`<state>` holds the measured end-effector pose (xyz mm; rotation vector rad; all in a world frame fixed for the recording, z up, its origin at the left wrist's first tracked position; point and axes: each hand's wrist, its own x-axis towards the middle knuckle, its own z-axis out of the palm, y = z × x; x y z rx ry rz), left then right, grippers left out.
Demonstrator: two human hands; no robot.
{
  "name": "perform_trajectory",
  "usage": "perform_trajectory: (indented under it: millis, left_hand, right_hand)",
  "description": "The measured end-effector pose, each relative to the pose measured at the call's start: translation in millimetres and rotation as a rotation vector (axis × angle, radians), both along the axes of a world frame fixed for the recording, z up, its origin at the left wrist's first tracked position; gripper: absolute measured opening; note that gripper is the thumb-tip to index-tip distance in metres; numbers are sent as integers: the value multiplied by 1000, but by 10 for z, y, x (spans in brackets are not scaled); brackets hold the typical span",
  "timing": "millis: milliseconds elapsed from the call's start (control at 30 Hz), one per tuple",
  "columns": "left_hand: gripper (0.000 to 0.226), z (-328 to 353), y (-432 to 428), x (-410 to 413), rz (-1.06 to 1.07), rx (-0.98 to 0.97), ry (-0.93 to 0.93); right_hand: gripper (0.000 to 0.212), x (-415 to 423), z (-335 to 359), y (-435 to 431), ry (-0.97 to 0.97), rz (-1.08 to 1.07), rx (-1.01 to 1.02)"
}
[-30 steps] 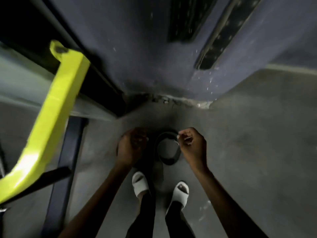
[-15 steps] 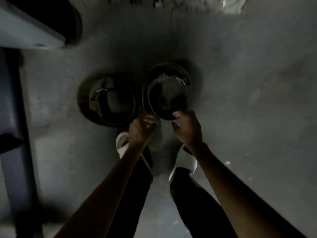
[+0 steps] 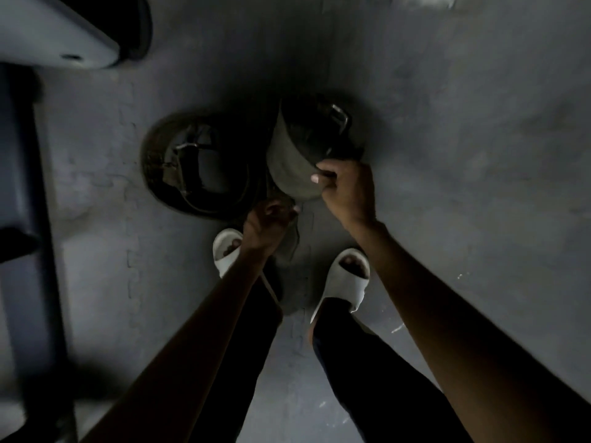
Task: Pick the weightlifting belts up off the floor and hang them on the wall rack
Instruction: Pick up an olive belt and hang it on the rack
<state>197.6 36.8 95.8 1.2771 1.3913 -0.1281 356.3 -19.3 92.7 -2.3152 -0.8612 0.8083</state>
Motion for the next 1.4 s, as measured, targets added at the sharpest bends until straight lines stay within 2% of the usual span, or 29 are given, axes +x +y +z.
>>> perform_trajectory:
  millis: [67,167,367,500,633,733,867,1033,1167,1267,1400]
  left_hand:
    - [22,447,90,186,83,-83,-110]
    - [31,1131,294,409,153,-51,-278]
    - [32,2794,699,660,147,35,-491]
    - [24,4125,776,730,83,132,-540]
    - [21,5475,946,630,24,298,-535]
    - [13,6517,1041,485,-26,360,-599]
    - [22,7835,1054,304,-85,445,-719]
    - [23,9302,977,-87,-108,511,-831]
    - [34,10455,909,-524,-156,530,-963]
    - [36,11177,807,-862,-187,564,-1070]
    - [34,11755,515,-1217,-204,737,-1177]
  right_hand:
    - [28,119,452,199,154,-122,48]
    - [31,256,1135,473,301,-243,137]
    - [42,550,2836,782,437,-392,281]
    - [39,654,4058,800,571,-369,372]
    - [28,582,5451,652,633,-216,421]
    - [27,409,6485,533,627,-77,438]
    - [34,154,7723,411,527,7,542]
    - [29,-352,9255,224,349,41,719]
    - [29,-880,10390,107,237,53,883]
    - [25,-1252,11145,33,181,54,1001]
    - [22,-1610,11951,-100,98,53,1154]
